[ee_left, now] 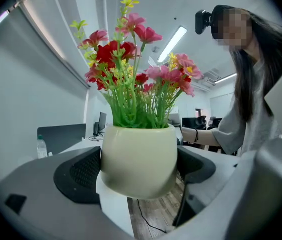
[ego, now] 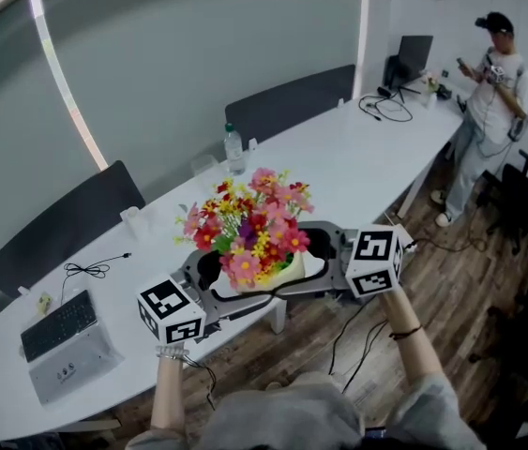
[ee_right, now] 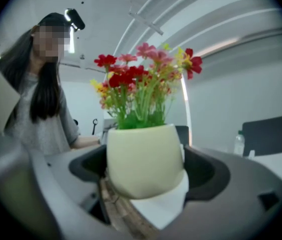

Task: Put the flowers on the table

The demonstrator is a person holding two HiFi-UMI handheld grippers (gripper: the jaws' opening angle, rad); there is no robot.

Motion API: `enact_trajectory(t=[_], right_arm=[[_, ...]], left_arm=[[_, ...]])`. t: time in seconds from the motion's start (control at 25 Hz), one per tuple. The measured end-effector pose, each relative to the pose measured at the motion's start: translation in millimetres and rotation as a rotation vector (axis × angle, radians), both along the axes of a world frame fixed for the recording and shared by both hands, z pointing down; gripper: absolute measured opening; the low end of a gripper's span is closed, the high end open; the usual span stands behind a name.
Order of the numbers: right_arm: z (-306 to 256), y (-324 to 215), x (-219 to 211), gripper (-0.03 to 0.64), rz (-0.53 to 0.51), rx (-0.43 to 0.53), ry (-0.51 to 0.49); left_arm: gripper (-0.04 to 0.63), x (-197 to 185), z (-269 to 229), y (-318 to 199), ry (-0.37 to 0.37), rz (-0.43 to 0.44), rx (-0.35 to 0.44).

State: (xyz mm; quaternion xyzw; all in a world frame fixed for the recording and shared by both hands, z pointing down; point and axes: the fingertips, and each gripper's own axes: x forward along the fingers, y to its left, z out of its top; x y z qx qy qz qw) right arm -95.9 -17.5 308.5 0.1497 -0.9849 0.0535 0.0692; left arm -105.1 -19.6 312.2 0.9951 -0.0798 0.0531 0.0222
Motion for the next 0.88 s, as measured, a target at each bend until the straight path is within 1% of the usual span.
enact_trajectory(t=[0.2,0.32,0.56,0.68,0.88], right_arm=[[-1,-21,26,0.459,-0.043,-0.006,0.016],[0,-29,41,0.459,-0.078,-0.007,0.025],[0,-46,71,0.460,-0.146,0.001,0.042],[2,-51,82,0.459,-0.180,0.005,0.039],[5,-56,101,0.459,-0.212,0.009,0.047]], left_arm=[[0.463,26,-1,-21,-0.001,-0.039,-0.005],[0.463,42,-2,-29,-0.010,-0.071,-0.003],[0.463,71,-1,-45,-0.003,-0.136,0.005],[0.463,82,0,-50,-0.011,-0.170,0.008],[0.463,102,5,-54,-0.012,-0.202,0.005]])
